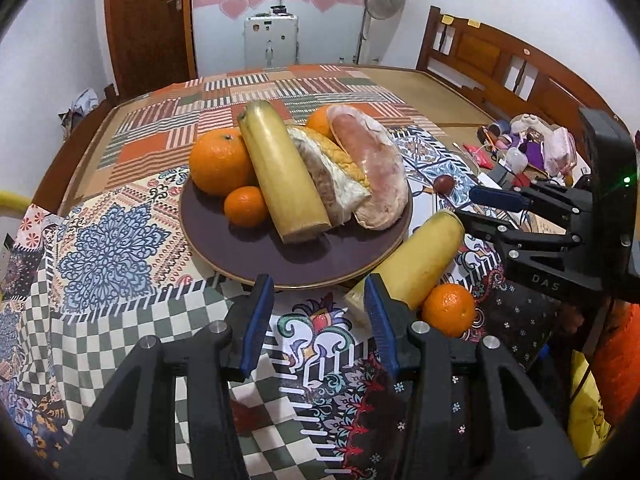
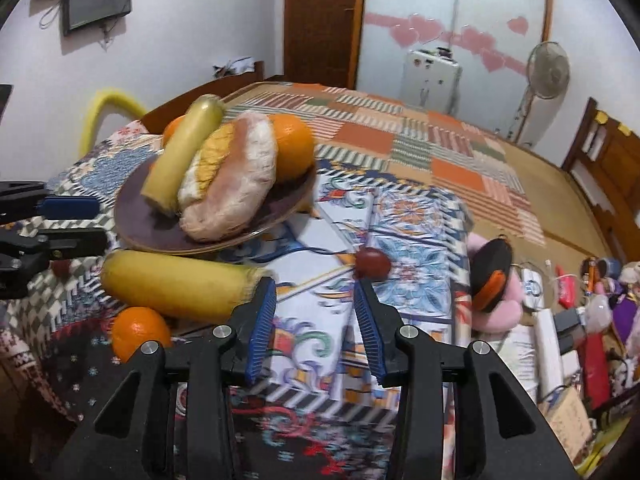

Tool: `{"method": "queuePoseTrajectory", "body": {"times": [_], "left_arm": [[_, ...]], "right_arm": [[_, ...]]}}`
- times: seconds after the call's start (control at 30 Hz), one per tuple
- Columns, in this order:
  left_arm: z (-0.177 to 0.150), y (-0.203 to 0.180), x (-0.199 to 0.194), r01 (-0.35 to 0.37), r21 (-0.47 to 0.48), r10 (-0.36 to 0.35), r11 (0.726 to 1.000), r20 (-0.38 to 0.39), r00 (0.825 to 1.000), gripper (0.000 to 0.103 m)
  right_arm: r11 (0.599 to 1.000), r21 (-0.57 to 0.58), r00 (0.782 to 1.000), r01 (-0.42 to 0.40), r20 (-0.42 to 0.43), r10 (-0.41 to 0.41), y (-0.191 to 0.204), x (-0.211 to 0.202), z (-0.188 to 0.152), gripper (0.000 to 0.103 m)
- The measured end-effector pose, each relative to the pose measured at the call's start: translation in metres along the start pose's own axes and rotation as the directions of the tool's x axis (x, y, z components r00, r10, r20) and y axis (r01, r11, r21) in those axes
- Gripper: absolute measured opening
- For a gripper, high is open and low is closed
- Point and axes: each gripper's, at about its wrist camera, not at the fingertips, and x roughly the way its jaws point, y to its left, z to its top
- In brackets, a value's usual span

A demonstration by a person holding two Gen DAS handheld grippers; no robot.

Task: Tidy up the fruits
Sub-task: 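Move the left gripper to the second yellow gourd while the right approaches a mandarin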

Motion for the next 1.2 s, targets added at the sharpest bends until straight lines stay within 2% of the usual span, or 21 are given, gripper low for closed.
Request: {"method": "queuePoseTrajectory", "body": {"times": [0.07,0.17,0.5,0.63,0.8,0.9,1.0,1.2], "left_arm": [[0.001,0.000,0.000,-0.001,0.002,0.001,1.000,0.008,1.000,0.050],[0.000,0.002,0.000,0.015,-0.007,-0.015,1.000,0.008,1.000,0.050],[-0.014,0.009,-0.012,0.068,-0.043,-0.068,0.997,0.000,0.998,0.050],[-0.020,0.003,-0.020,0.087,-0.031,-0.087,0.996,0.002,0.996,0.050],[-0.026,-0.010,-0.019,0.100,0.015,-0.100,0.995,-0.018,0.995,0.050],[-0.030,-0.012,-0.010,0.113,-0.010,-0.114,0.993,-0.045,0.992,0.050],[-0.033,-0.014,-0.009,0.087,-0.007,-0.087,0.996,-0.024,0.996,0.050],[-0.046,-0.014,-0.020,0.110,-0.038,-0.110,0.993,-0.011,0.994,0.043]], "right_arm": [[1.000,0.000,1.000,-0.011,0.005,0.011,0.002,-0.001,0.001,0.037],[0.997,0.012,0.998,-0.070,-0.002,0.070,0.006,0.002,0.001,0.037],[0.992,-0.039,0.993,-0.119,0.008,0.119,0.032,0.004,0.007,0.037],[0.993,-0.050,0.994,-0.105,0.012,0.106,0.037,0.001,0.006,0.037],[0.992,-0.034,0.992,-0.120,0.039,0.121,0.033,-0.021,0.002,0.037],[0.992,-0.027,0.990,-0.126,0.055,0.128,0.034,-0.033,-0.003,0.037],[0.990,-0.020,0.988,-0.138,0.067,0.139,0.037,-0.043,-0.009,0.037],[0.982,-0.023,0.979,-0.190,0.067,0.191,0.055,-0.048,-0.023,0.044]]}}
